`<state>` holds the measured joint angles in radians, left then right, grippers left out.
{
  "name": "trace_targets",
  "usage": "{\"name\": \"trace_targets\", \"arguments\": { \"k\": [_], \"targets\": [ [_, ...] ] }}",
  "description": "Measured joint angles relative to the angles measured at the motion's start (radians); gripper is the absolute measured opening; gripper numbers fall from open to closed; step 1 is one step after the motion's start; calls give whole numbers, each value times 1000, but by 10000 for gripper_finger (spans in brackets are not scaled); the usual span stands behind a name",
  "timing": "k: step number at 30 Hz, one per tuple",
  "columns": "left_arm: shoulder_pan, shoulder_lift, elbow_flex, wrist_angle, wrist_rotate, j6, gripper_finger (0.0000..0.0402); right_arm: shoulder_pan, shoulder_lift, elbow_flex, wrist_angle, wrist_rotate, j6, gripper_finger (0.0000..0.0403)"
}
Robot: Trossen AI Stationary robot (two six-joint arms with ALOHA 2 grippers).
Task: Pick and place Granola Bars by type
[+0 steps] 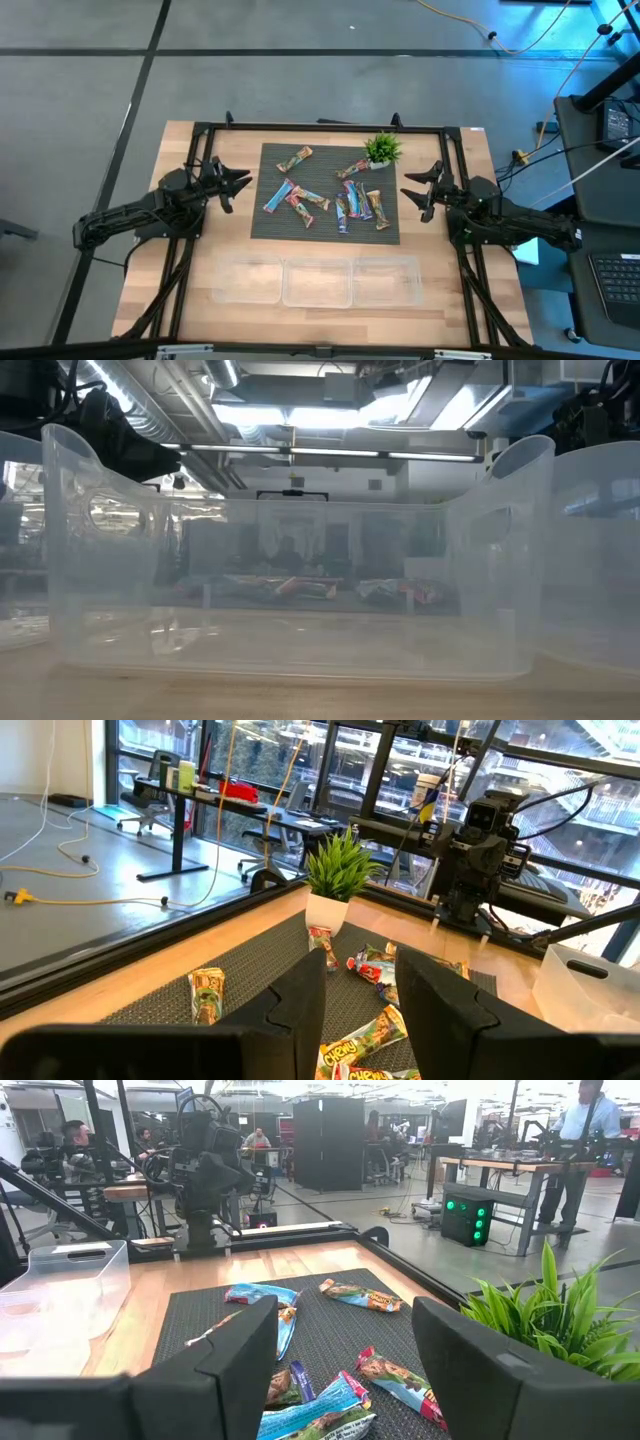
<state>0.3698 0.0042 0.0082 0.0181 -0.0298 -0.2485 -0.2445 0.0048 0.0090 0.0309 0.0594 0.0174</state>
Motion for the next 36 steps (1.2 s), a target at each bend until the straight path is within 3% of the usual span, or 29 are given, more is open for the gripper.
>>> {"name": "trace_targets", "arguments": {
  "k": [16,26,31,36],
  "targets": [
    [0,0,0,0,0,0,116,0,0,0,10,-5,7,234],
    [0,0,0,0,0,0,116,0,1,8,5,-1,214,234],
    [0,0,0,0,0,0,116,0,92,157,-73,15,75,234],
    [0,0,0,1,0,0,116,0,330,390,-301,105,91,234]
  ]
}}
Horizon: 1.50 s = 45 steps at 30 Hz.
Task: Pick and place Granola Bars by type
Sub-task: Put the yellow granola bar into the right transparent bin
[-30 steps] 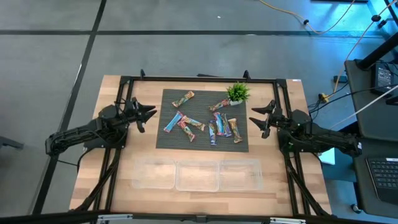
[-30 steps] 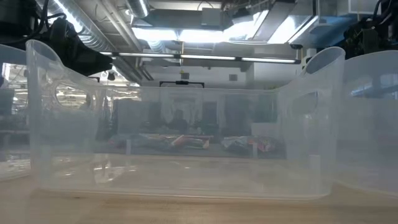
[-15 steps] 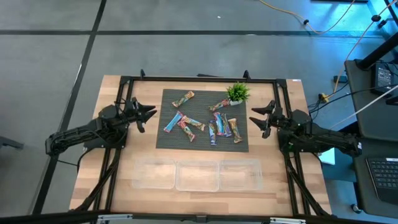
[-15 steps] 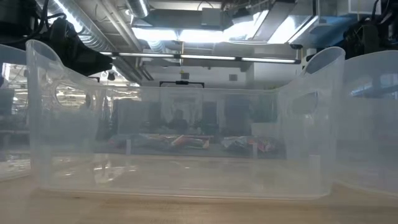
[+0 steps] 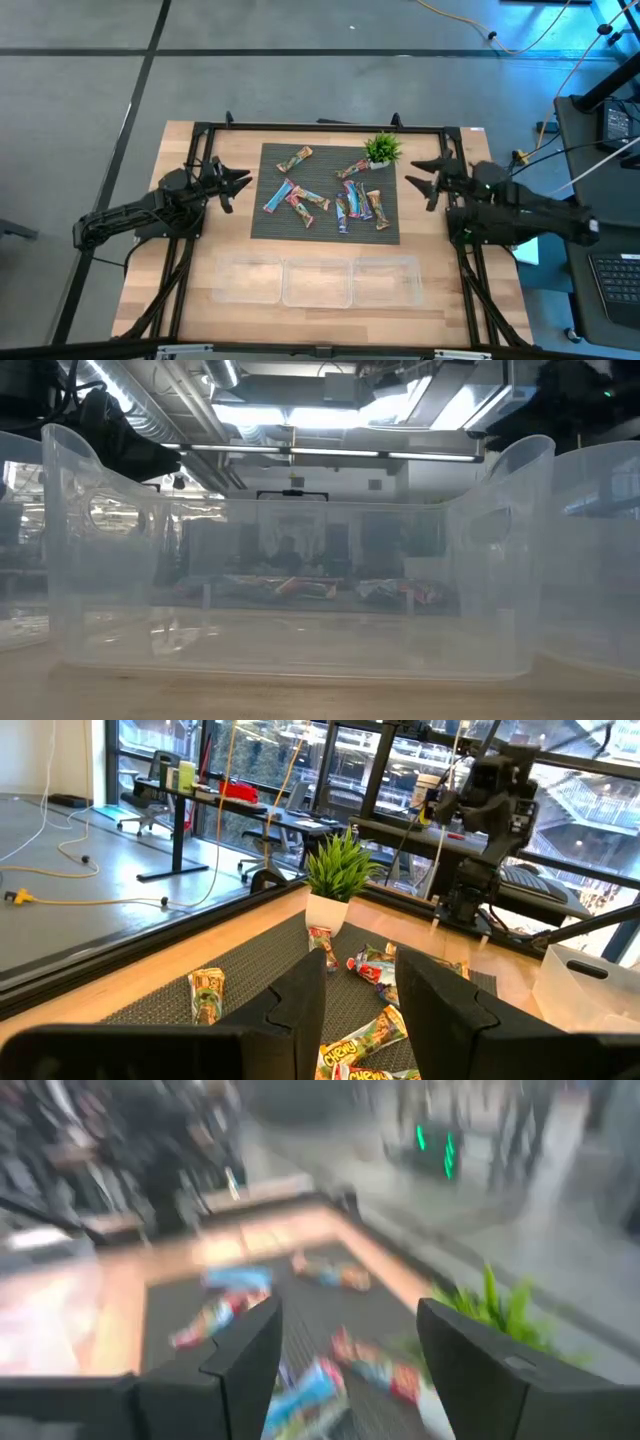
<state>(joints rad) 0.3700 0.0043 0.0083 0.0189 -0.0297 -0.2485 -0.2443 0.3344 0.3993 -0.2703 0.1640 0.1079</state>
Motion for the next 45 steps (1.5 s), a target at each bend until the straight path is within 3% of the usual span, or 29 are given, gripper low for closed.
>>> {"name": "trace_targets", "arguments": {
  "k": [4,7,10,19,25,37,45],
  "targets": [
    [0,0,0,11,-21,0,116,0,253,157,-182,22,167,234],
    [0,0,0,10,-32,0,116,0,441,238,-258,-30,330,234],
    [0,0,0,9,-32,0,116,1,611,296,-272,-113,434,234],
    [0,0,0,13,-102,0,116,69,965,371,-281,-133,632,228],
    [0,0,0,15,-115,0,116,125,1098,374,-304,-113,772,228],
    [0,0,0,16,-119,0,116,170,1252,377,-308,-102,867,224],
    [0,0,0,16,-119,0,116,170,1256,376,-313,-97,888,147]
  ]
}}
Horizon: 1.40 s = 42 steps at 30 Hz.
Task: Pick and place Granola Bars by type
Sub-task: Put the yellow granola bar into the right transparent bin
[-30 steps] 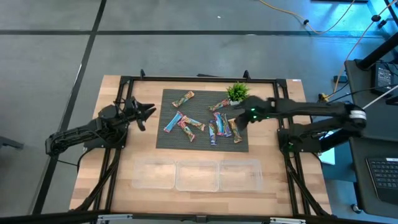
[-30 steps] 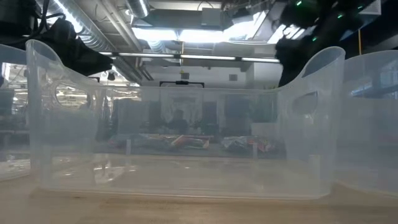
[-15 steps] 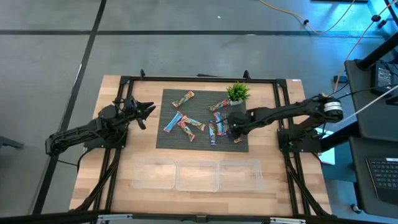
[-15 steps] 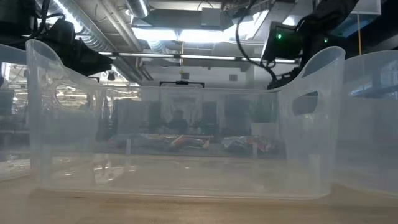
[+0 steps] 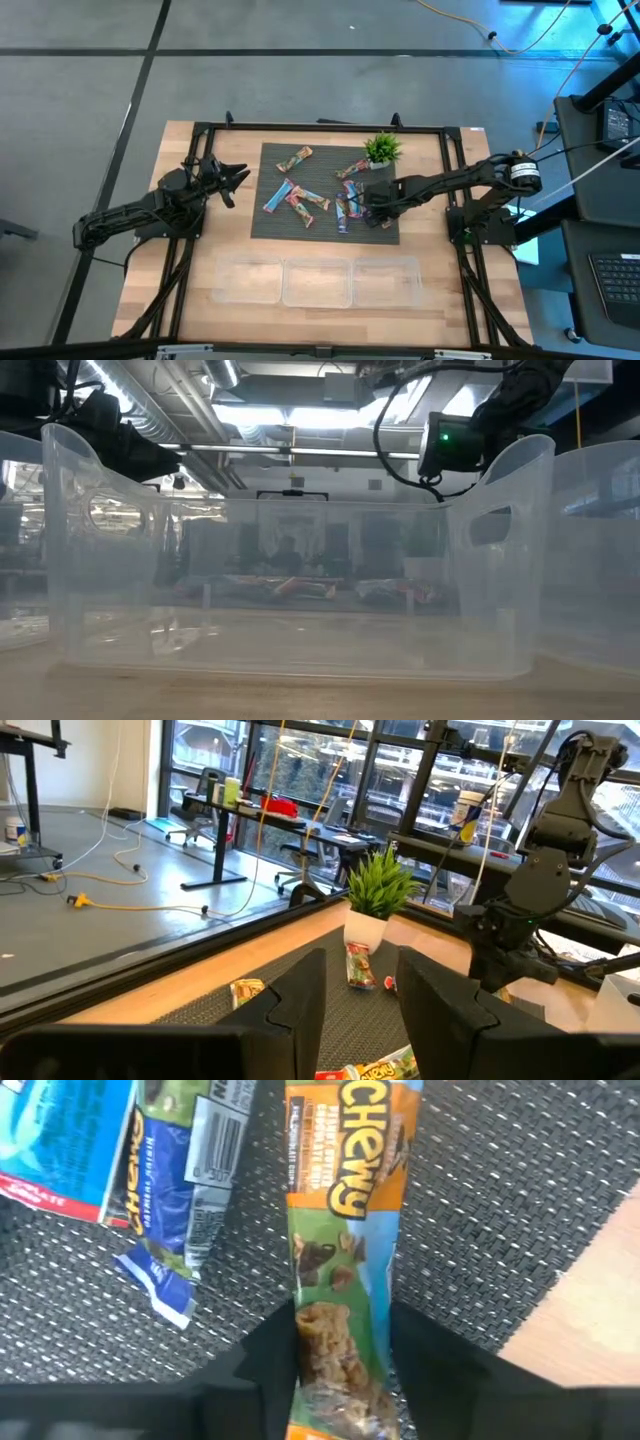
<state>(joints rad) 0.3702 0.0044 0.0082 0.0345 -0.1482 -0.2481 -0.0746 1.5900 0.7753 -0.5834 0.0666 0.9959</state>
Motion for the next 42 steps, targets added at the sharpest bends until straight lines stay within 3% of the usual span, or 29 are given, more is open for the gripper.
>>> {"name": "trace_targets", "arguments": {
  "k": [9,17,23,30,33,38,42],
  "targets": [
    [0,0,0,0,0,0,116,0,-3,0,8,-10,22,61],
    [0,0,0,0,0,0,116,1,-92,-2,-22,-25,24,71],
    [0,0,0,0,2,0,116,37,-209,21,-26,-20,-61,55],
    [0,0,0,0,4,0,116,181,-246,227,-27,-18,-274,58],
    [0,0,0,0,20,0,116,260,-232,335,-62,-17,-289,57],
    [-4,0,0,0,84,0,116,391,-182,487,-194,-8,-124,56],
    [-4,0,10,1,121,-1,116,502,-127,517,-239,-9,34,56]
  ]
}}
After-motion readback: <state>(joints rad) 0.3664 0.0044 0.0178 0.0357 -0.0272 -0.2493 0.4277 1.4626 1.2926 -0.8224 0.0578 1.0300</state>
